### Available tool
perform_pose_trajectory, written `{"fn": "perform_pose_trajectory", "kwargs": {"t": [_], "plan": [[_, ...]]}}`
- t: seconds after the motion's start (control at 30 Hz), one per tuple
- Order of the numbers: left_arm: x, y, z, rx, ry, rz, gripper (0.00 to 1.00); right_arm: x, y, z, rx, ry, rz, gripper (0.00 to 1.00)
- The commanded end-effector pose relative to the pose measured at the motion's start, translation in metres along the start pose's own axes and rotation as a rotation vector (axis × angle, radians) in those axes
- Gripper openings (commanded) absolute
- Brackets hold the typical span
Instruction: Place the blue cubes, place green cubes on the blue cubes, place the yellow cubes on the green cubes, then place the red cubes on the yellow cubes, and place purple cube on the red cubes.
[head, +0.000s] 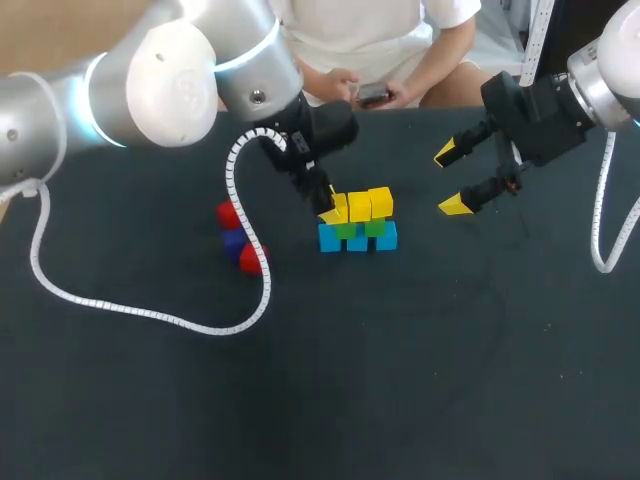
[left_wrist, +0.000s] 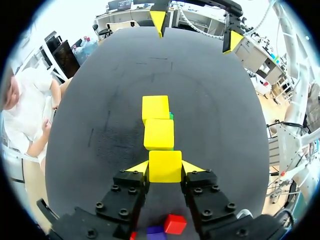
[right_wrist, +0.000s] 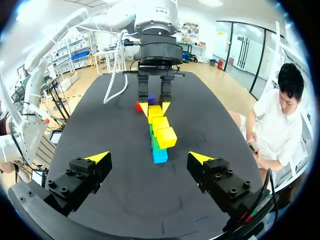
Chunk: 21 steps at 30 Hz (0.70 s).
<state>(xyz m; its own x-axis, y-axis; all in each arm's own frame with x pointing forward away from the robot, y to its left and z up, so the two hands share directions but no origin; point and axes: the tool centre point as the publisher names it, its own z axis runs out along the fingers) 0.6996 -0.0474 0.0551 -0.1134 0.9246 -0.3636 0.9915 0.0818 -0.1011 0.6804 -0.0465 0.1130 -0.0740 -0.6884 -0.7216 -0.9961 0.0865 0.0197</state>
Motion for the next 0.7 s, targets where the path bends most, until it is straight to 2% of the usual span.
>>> {"fn": "perform_pose_trajectory", "kwargs": {"t": [0.03, 0.7], "plan": [[-0.002, 0.003, -0.0002, 0.009, 0.005, 0.004, 0.0, 0.0002, 0.0012, -0.0003, 0.003, -0.001, 0.0, 1.0], [-0.0014, 0.0041, 0.0027, 0.012, 0.014, 0.003, 0.0, 0.0002, 0.0012, -0.0003, 0.003, -0.001, 0.0, 1.0]]}}
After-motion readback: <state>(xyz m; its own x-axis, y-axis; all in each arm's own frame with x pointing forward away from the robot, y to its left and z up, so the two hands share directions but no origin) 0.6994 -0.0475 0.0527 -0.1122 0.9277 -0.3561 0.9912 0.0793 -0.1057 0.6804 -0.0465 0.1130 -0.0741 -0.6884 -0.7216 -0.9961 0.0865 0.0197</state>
